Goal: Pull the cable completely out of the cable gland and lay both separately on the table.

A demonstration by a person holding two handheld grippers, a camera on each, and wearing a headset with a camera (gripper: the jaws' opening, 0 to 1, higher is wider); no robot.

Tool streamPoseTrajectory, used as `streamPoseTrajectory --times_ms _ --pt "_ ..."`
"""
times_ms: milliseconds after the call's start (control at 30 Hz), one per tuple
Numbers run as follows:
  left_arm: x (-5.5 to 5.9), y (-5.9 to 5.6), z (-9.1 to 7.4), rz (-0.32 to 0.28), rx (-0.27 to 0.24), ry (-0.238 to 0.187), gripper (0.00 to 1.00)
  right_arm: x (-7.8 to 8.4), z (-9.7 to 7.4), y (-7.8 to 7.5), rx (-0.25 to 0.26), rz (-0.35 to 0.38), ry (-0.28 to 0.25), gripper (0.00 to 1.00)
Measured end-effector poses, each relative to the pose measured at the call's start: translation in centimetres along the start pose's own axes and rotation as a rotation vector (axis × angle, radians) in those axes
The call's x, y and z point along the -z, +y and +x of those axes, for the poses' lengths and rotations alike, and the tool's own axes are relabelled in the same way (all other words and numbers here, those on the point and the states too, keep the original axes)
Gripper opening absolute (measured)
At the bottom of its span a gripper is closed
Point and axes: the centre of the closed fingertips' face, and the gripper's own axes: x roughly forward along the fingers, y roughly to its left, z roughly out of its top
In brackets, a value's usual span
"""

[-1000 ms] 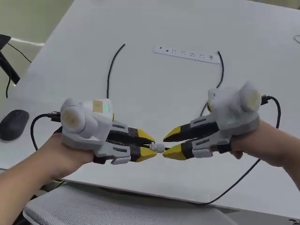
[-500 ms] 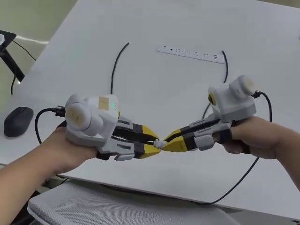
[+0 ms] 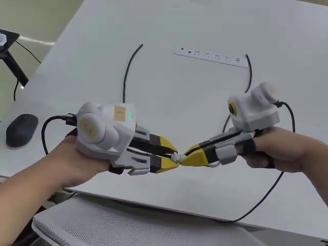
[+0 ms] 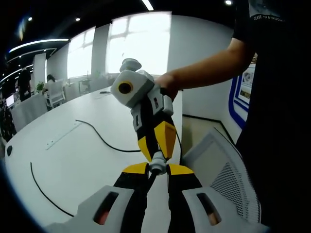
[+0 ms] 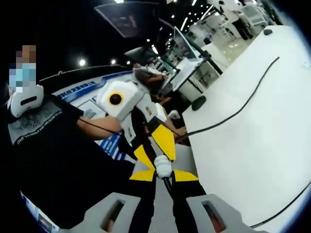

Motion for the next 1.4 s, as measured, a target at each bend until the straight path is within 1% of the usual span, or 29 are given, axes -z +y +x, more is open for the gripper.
streamPoseTrajectory --times_ms 33,100,200,233,267,300,333,367,433,467,500,533,567,600,633,667,733,867,1000,1067,1100,1133,1167,1200,1233,1300,1333,1367,1400 --pt "0.0 0.1 0.0 -0.007 0.001 -0.002 0.14 0.0 0.0 -0.1 0.014 -0.028 0.005 0.07" --pt "0.1 0.0 0.0 -0.049 0.008 -0.004 0.14 0.0 0.1 -0.2 0.051 -0.121 0.023 0.07" --pt "0.0 -0.1 0.0 -0.085 0.023 -0.018 0.14 0.1 0.1 -0.1 0.093 -0.208 0.044 0.06" --pt "0.0 0.0 0.0 -0.098 0.028 -0.024 0.14 0.1 0.1 0.0 0.114 -0.262 0.051 0.06" --pt "-0.1 -0.1 0.0 -0.119 0.036 -0.029 0.14 0.1 0.1 0.0 0.128 -0.298 0.055 0.06" --pt "-0.1 -0.1 0.1 -0.130 0.038 -0.031 0.14 0.2 0.0 0.0 0.156 -0.360 0.069 0.06" --pt "-0.1 0.1 0.1 -0.141 0.035 -0.032 0.14 0.0 0.0 -0.1 0.180 -0.396 0.069 0.06" --pt "-0.2 0.1 0.0 -0.157 0.037 -0.039 0.14 -0.1 -0.1 0.0 0.202 -0.450 0.066 0.06" --pt "-0.3 0.4 0.0 -0.186 0.036 -0.051 0.14 -0.2 -0.3 -0.2 0.246 -0.534 0.065 0.06" --pt "-0.3 0.4 -0.1 -0.189 0.036 -0.053 0.14 -0.3 -0.4 -0.4 0.280 -0.571 0.061 0.06" --pt "-0.3 0.4 -0.1 -0.208 0.039 -0.058 0.14 -0.3 -0.4 -0.4 0.297 -0.605 0.065 0.06" --pt "-0.4 0.5 -0.1 -0.222 0.040 -0.060 0.14 -0.4 -0.4 -0.5 0.332 -0.675 0.076 0.07" --pt "-0.4 0.4 0.0 -0.239 0.044 -0.059 0.14 -0.2 -0.4 -0.5 0.343 -0.706 0.089 0.07" --pt "-0.3 0.3 0.1 -0.239 0.048 -0.057 0.14 0.0 -0.3 -0.5 0.361 -0.743 0.109 0.06" --pt "-0.2 0.2 0.1 -0.243 0.046 -0.056 0.14 0.0 -0.3 -0.6 0.371 -0.764 0.116 0.06" --pt "-0.1 0.2 0.1 -0.247 0.046 -0.054 0.14 0.2 -0.2 -0.7 0.390 -0.809 0.133 0.06" --pt "0.1 0.1 0.2 -0.256 0.048 -0.053 0.14 0.3 -0.1 -0.7 0.411 -0.853 0.148 0.06" --pt "0.3 -0.1 0.3 -0.264 0.052 -0.056 0.14 0.6 -0.2 -0.8 0.409 -0.854 0.151 0.07" --pt "0.3 -0.2 0.4 -0.259 0.049 -0.056 0.15 0.6 -0.2 -0.9 0.398 -0.823 0.149 0.08" --pt "0.2 -0.2 0.3 -0.244 0.044 -0.054 0.15 0.5 -0.3 -1.0 0.397 -0.767 0.138 0.08" --pt "0.2 -0.2 0.3 -0.237 0.042 -0.051 0.15 0.5 -0.3 -0.9 0.391 -0.714 0.121 0.08" --pt "0.2 -0.2 0.3 -0.232 0.042 -0.049 0.15 0.4 -0.3 -0.6 0.367 -0.699 0.102 0.10" --pt "0.2 -0.3 0.2 -0.219 0.040 -0.048 0.15 0.3 -0.5 -0.6 0.361 -0.661 0.077 0.13" --pt "0.2 -0.3 0.2 -0.213 0.040 -0.047 0.15 0.2 -0.6 -0.7 0.357 -0.635 0.068 0.16" --pt "0.3 -0.4 0.1 -0.204 0.040 -0.044 0.15 0.6 -0.9 -0.7 0.322 -0.470 0.046 0.20" --pt "0.3 -0.5 0.0 -0.185 0.037 -0.042 0.15 0.0 -1.3 -0.9 0.289 -0.441 -0.009 0.20" --pt "0.3 -0.5 0.0 -0.182 0.036 -0.042 0.15 -0.2 -1.6 -1.1 0.260 -0.359 -0.043 0.19" --pt "0.4 -0.5 0.0 -0.174 0.034 -0.040 0.15 -0.3 -1.7 -0.9 0.222 -0.266 -0.068 0.21" --pt "0.4 -0.6 -0.1 -0.165 0.033 -0.039 0.15 -0.1 -1.8 -0.7 0.154 -0.137 -0.081 0.24"
